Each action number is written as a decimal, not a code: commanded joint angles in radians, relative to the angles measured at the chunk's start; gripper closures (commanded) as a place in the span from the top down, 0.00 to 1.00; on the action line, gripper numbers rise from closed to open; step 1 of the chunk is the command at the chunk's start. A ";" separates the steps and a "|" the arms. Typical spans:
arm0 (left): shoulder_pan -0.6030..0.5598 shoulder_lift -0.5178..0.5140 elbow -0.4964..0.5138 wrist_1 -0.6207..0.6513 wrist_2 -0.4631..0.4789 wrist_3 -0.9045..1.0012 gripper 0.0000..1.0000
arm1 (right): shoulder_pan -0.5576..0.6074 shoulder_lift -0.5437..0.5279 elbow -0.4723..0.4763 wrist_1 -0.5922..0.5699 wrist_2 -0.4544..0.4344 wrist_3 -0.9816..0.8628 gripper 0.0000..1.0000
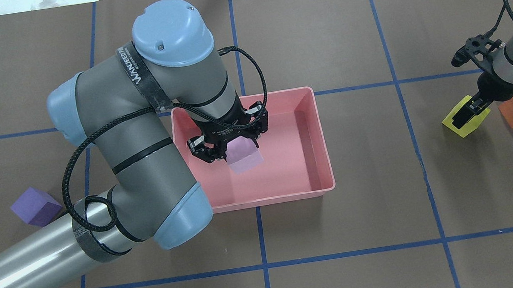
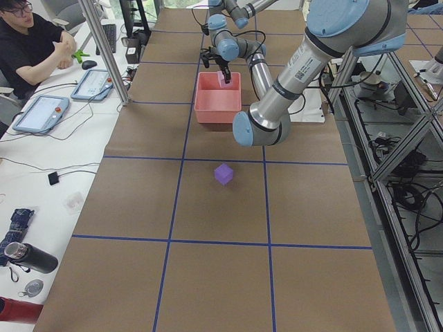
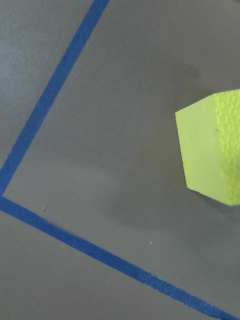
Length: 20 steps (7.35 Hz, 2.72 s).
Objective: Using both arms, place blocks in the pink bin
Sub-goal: 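Drop pink cube into bin with left gripper while right grasps yellow cube, then carry yellow cube over bin with right gripper while left moves to purple cube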
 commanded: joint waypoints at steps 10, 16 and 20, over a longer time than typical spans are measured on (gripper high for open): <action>-0.053 0.087 -0.202 0.217 0.118 0.373 1.00 | 0.217 0.204 0.185 -0.229 0.251 0.170 0.00; -0.171 0.555 -0.547 0.219 0.111 0.811 1.00 | -0.182 0.502 0.220 -0.235 -0.042 0.848 0.00; -0.171 0.658 -0.555 0.177 0.115 1.007 1.00 | -0.336 0.583 0.184 -0.350 -0.220 0.923 0.00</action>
